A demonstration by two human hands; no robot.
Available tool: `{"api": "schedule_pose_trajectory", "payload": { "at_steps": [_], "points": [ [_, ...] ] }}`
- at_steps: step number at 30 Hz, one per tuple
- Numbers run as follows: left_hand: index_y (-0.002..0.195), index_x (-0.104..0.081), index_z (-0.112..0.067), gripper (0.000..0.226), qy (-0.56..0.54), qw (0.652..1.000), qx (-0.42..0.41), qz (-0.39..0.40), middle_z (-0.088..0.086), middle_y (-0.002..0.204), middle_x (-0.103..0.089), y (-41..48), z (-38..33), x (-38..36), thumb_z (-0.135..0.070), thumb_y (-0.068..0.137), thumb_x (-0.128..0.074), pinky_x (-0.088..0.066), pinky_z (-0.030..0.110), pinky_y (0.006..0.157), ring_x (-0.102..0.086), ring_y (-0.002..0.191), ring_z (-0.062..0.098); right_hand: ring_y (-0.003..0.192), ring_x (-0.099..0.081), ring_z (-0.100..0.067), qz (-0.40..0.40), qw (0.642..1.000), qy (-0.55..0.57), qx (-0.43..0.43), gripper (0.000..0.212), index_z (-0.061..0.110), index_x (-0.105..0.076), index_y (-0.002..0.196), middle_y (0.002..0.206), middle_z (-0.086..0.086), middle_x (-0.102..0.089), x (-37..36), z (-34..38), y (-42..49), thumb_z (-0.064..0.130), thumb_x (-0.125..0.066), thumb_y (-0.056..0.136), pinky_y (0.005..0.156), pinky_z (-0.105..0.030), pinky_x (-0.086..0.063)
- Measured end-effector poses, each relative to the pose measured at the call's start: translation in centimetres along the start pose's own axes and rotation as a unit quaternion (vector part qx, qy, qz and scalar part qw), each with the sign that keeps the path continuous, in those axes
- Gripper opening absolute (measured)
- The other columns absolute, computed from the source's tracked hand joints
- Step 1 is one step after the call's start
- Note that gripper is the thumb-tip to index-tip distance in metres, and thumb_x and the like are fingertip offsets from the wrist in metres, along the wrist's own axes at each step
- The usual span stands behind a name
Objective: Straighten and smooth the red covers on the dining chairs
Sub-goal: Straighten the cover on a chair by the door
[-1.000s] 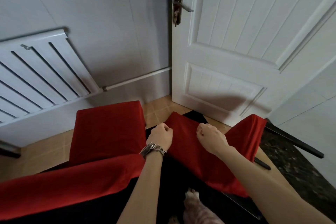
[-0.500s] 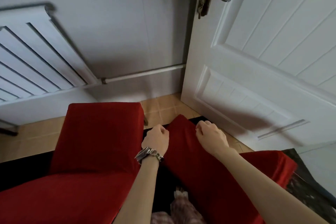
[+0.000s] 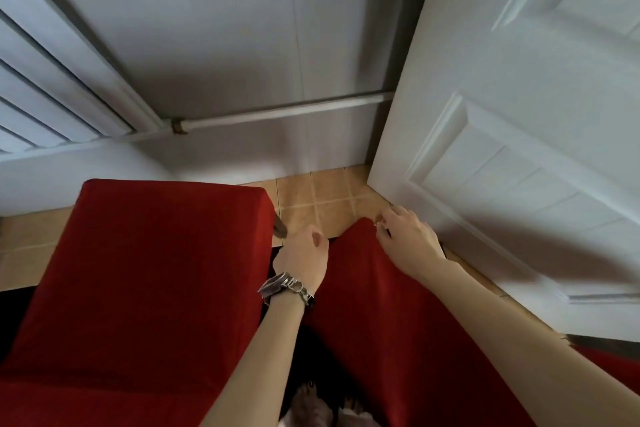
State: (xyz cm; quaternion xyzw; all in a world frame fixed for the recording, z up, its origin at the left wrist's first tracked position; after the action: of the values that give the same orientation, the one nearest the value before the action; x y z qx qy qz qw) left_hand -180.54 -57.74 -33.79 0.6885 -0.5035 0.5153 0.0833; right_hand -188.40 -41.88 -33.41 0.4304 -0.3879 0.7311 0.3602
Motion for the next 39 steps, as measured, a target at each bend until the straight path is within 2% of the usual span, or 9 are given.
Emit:
{"api": "schedule_pose_trajectory", "payload": {
  "at_steps": [2, 4, 10, 16, 21, 26, 32, 35, 39],
  "points": [
    [0.105, -0.06, -0.024, 0.019, -0.016, 1.0, -0.01, -0.002, -0.01, 0.092, -0.063, 2.5, 1.6, -3.1, -0.029, 0.097, -0.043, -0.034, 0.025, 0.052, -0.052, 0.066, 0.011, 0.105, -0.051, -0.022, 0.007, 1.0, 0.001, 0.007, 0.024, 0.013, -0.056, 0.109, 0.11, -0.002, -0.054, -3.6, -1.3, 2.1, 0.024, -0.036, 0.1, 0.085, -0.033, -0.038],
    [0.105, -0.06, -0.023, 0.018, -0.025, 1.0, -0.012, -0.015, -0.008, 0.096, -0.065, 4.9, 3.4, -6.4, -0.029, 0.097, -0.045, -0.035, 0.023, 0.05, -0.056, 0.068, 0.01, 0.106, -0.051, -0.021, 0.014, 1.0, -0.001, 0.017, 0.026, 0.013, -0.055, 0.113, 0.112, -0.002, -0.054, -7.3, -2.4, 4.0, 0.024, -0.035, 0.101, 0.086, -0.033, -0.04],
    [0.095, -0.057, -0.025, 0.013, -0.024, 1.0, -0.007, -0.005, -0.011, 0.067, -0.055, 10.9, 8.6, -16.4, -0.03, 0.097, -0.045, -0.028, 0.02, 0.042, -0.048, 0.05, 0.003, 0.11, -0.05, -0.019, 0.04, 0.998, -0.026, 0.037, 0.028, 0.015, -0.053, 0.12, 0.12, -0.001, -0.053, -18.8, -5.5, 8.9, 0.023, -0.033, 0.102, 0.092, -0.033, -0.04],
    [0.097, -0.054, -0.025, 0.014, 0.0, 1.0, 0.007, 0.015, -0.009, 0.08, -0.061, 15.5, 13.6, -24.5, -0.032, 0.098, -0.041, -0.034, 0.023, 0.046, -0.052, 0.056, 0.007, 0.109, -0.049, -0.018, 0.049, 0.997, -0.032, 0.052, 0.029, 0.016, -0.052, 0.123, 0.121, 0.0, -0.052, -28.8, -8.2, 13.1, 0.024, -0.033, 0.102, 0.091, -0.031, -0.038],
    [0.112, -0.052, -0.024, 0.019, 0.024, 1.0, 0.005, 0.012, -0.009, 0.101, -0.061, 18.6, 17.6, -30.0, -0.032, 0.099, -0.039, -0.044, 0.025, 0.059, -0.059, 0.083, 0.011, 0.112, -0.048, -0.017, 0.061, 0.994, -0.048, 0.074, 0.031, 0.016, -0.049, 0.128, 0.124, 0.0, -0.051, -35.8, -10.1, 16.4, 0.023, -0.033, 0.102, 0.094, -0.032, -0.038],
    [0.13, -0.045, -0.02, 0.032, 0.071, 0.997, -0.029, 0.003, -0.003, 0.123, -0.051, 21.5, 20.7, -34.7, -0.029, 0.101, -0.034, -0.045, 0.03, 0.082, -0.049, 0.108, 0.016, 0.119, -0.044, -0.021, 0.077, 0.988, -0.062, 0.115, 0.033, 0.016, -0.048, 0.13, 0.132, -0.002, -0.047, -41.6, -10.5, 19.2, 0.022, -0.034, 0.101, 0.099, -0.037, -0.036],
    [0.138, -0.035, -0.015, 0.054, 0.131, 0.99, -0.027, 0.031, 0.004, 0.135, -0.045, 24.0, 23.1, -38.8, -0.051, 0.099, -0.026, -0.04, 0.034, 0.091, -0.045, 0.12, 0.021, 0.123, -0.042, -0.021, 0.086, 0.975, -0.095, 0.179, 0.031, 0.017, -0.049, 0.127, 0.132, -0.001, -0.047, -45.9, -11.0, 21.8, 0.023, -0.035, 0.1, 0.107, -0.041, -0.028],
    [0.139, -0.033, -0.015, 0.068, 0.157, 0.985, -0.022, 0.067, 0.005, 0.136, -0.042, 24.2, 24.0, -40.7, -0.064, 0.093, -0.026, -0.039, 0.035, 0.096, -0.043, 0.122, 0.022, 0.132, -0.035, -0.02, 0.131, 0.965, -0.122, 0.191, 0.036, 0.019, -0.042, 0.134, 0.138, 0.001, -0.045, -47.4, -11.8, 22.7, 0.028, -0.033, 0.1, 0.113, -0.049, -0.016],
    [0.135, -0.037, -0.016, 0.079, 0.15, 0.987, 0.014, 0.061, 0.005, 0.133, -0.04, 24.8, 24.9, -41.7, -0.076, 0.084, -0.029, -0.037, 0.035, 0.096, -0.042, 0.12, 0.022, 0.137, -0.03, -0.021, 0.195, 0.953, -0.152, 0.175, 0.045, 0.022, -0.042, 0.138, 0.144, 0.001, -0.041, -48.5, -12.7, 24.1, 0.043, -0.027, 0.101, 0.113, -0.06, -0.002]
  ]
}}
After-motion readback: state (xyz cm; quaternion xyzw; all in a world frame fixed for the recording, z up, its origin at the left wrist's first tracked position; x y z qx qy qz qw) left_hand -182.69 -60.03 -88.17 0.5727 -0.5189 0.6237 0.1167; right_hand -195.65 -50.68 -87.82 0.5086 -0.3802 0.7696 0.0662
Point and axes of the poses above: each hand's wrist, its own y-axis towards the middle knuckle, its own x-axis out of the back of the hand, z = x × y, the point moved 1 cm from there along y, towards the middle knuckle
